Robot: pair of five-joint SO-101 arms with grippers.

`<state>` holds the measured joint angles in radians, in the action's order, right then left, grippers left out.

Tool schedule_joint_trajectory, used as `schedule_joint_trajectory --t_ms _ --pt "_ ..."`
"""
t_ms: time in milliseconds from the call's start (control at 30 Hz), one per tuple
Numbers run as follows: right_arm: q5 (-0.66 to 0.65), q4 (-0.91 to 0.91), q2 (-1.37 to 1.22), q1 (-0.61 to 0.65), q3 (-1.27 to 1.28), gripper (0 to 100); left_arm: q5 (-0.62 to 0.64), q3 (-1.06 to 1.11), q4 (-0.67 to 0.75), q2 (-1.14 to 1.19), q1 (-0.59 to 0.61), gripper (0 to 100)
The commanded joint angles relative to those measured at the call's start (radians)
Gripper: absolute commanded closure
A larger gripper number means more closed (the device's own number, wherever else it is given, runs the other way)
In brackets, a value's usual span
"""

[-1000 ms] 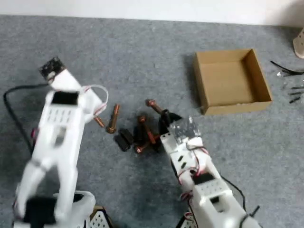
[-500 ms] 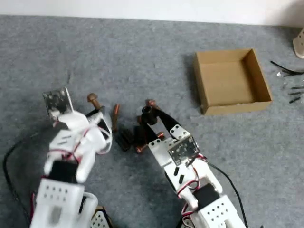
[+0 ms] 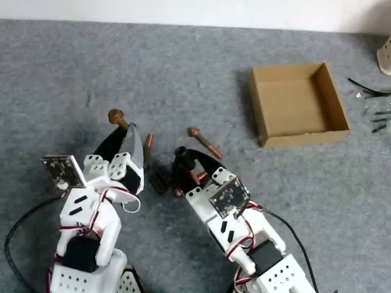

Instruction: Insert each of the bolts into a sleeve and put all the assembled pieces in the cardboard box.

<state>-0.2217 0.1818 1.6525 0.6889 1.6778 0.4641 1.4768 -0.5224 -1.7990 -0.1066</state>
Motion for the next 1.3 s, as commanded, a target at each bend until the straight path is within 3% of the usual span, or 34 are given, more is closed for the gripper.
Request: schedule_joint_trajectory --t_ms 0,267,500,600,733,1267 --pt "-0.011 0.001 0.018 0.012 0.119 99.5 0.054 -0.045 0.063 -0.024 -0.015 100" --pt "-0.011 -0.005 0.022 0.012 0.119 99.5 0.207 -0.042 0.121 -0.024 -0.038 100" --pt "-0.018 -0.001 0.025 0.015 0.119 99.5 0.161 -0.012 0.153 -0.024 -0.366 100" --pt "-0.018 -0.004 0.025 0.028 0.12 99.5 0.086 0.024 0.215 -0.024 -0.36 100" --pt "-0.017 -0.005 0.025 0.031 0.12 99.5 0.075 0.091 0.273 -0.024 -0.352 100" --pt "-0.017 -0.005 0.025 0.001 0.116 99.5 0.075 0.013 0.275 -0.025 -0.294 100"
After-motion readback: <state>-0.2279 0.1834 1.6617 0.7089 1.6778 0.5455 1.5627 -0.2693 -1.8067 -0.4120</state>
